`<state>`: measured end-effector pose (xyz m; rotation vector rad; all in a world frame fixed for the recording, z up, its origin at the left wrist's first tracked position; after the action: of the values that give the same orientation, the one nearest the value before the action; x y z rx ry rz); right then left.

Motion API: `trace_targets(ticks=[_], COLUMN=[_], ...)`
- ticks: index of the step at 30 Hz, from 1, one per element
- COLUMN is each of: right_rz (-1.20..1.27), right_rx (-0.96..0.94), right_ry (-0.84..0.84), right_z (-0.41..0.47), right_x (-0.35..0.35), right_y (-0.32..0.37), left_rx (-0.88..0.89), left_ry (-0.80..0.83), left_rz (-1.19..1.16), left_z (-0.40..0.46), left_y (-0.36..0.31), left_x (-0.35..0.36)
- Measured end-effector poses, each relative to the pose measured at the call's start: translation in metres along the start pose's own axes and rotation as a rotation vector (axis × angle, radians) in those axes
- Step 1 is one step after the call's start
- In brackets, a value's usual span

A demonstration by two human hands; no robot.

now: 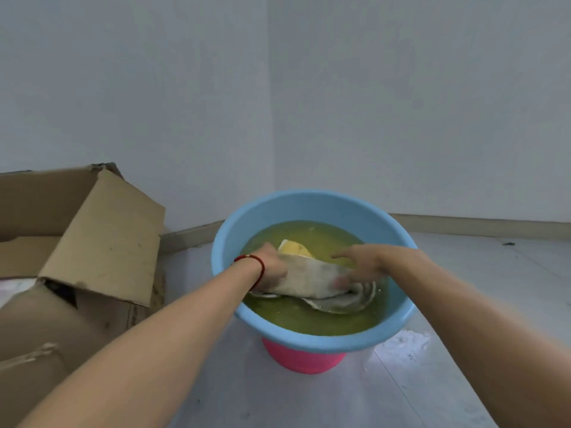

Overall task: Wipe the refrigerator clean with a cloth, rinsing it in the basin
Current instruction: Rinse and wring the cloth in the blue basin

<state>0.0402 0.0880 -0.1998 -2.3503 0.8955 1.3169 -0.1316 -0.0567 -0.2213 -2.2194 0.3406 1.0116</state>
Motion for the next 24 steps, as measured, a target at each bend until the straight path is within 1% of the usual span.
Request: trace_targets(ticks=[2,4,5,7,8,10,11,12,13,14,16,17,18,19,20,21,23,24], right_rz=[0.065,-0.018,-0.069,-0.118,-0.106,-0.083,-0.019,0.087,0.211,0.343,0.698,0.907,1.104,1.207,1.237,1.202,1.068,0.958], right_rx=[-0.125,-0.211,-0.208,-0.151,-0.097,0.052,0.14,0.238,0.316,0.357,0.328,0.302,0.274,0.248,0.205,0.153,0.045,0.021], right_ry=[-0.015,0.034,0.057,0.076,0.06,-0.025,-0.06,-0.055,-0.043,-0.033,-0.048,-0.042,-0.028,-0.015,-0.009,-0.015,-0.093,-0.151], right_z=[0.02,0.038,0.043,0.049,0.047,0.043,0.036,0.033,0.032,0.038,0.05,0.054,0.056,0.054,0.049,0.045,0.042,0.038], right_x=[0.016,0.04,0.047,0.045,0.043,0.04,0.04,0.042,0.044,0.046,0.043,0.043,0.044,0.043,0.04,0.038,0.03,0.025], right_y=[0.02,0.033,0.032,0.017,0.011,0.009,0.015,0.025,0.034,0.041,0.047,0.046,0.047,0.046,0.046,0.044,0.039,0.032], left_rx=[0.052,0.074,0.06,-0.026,-0.075,-0.11,-0.116,-0.124,-0.121,-0.125,-0.14,-0.183,-0.232,-0.256,-0.271,-0.262,-0.24,-0.231], left_ry=[0.071,0.084,0.097,0.116,0.135,0.144,0.155,0.179,0.183,0.162,0.137,0.148,0.153,0.139,0.135,0.117,0.054,-0.025], left_rz=[0.115,0.215,0.278,0.349,0.34,0.291,0.279,0.251,0.164,0.021,-0.314,-0.475,-0.602,-0.674,-0.699,-0.706,-0.8,-0.816], left_z=[-0.001,0.008,0.013,0.018,0.015,0.004,0.0,-0.005,-0.006,-0.004,0.001,0.006,0.016,0.029,0.03,0.027,0.014,0.006], left_y=[-0.005,-0.007,-0.007,-0.008,-0.011,-0.02,-0.026,-0.031,-0.034,-0.035,-0.036,-0.034,-0.029,-0.023,-0.022,-0.022,-0.019,-0.018], left_x=[0.015,0.03,0.035,0.046,0.051,0.059,0.059,0.057,0.056,0.054,0.054,0.059,0.068,0.075,0.076,0.075,0.063,0.054])
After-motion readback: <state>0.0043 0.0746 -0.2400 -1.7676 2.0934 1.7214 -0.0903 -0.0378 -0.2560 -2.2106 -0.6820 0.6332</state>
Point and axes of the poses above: each hand's wrist, its own z-axis towards the middle knuckle, its own x-axis out of the palm, y = z × x, the point moved 3 cm from there along z, towards the middle knuckle, and after that the axes turned 3 degrees about -z, right-handed, at the moved point
